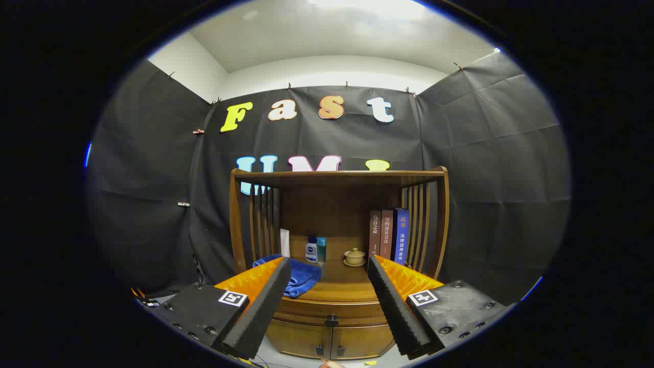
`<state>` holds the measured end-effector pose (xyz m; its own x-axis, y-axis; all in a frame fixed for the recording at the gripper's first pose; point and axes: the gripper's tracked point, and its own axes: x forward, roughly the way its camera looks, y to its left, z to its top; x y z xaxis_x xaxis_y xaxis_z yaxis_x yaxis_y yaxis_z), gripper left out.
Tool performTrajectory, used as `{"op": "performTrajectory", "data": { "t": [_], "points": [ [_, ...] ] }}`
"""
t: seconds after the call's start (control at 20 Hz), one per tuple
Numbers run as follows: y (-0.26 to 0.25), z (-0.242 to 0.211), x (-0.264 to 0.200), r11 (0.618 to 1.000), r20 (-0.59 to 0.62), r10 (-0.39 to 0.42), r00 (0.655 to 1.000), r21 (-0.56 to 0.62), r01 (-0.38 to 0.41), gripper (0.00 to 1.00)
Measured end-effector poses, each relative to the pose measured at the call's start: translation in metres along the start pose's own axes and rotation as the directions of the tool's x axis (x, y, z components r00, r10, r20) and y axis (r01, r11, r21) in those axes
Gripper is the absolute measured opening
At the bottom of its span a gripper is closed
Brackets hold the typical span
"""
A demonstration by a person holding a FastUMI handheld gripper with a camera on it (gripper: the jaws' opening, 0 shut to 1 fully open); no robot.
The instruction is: Pull open the drawer, take out the items inside it, and place them on the countertop above the cabinet.
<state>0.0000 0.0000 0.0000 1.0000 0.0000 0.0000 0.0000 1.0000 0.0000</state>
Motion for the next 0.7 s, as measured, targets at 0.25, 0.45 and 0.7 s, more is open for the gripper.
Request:
{"op": "performTrajectory", "data": {
  "t": [0.25, 0.45, 0.7],
  "points": [
    [-0.005, -0.004, 0.006, 1.0, -0.022, -0.013, 1.0, -0.005, 0.012, 0.99],
    [-0.007, -0.003, 0.009, 1.0, -0.022, -0.016, 1.0, 0.009, 0.016, 0.99],
    [-0.011, -0.006, 0.015, 0.999, -0.023, -0.03, 0.999, 0.016, 0.03, 0.99]
  ]
}}
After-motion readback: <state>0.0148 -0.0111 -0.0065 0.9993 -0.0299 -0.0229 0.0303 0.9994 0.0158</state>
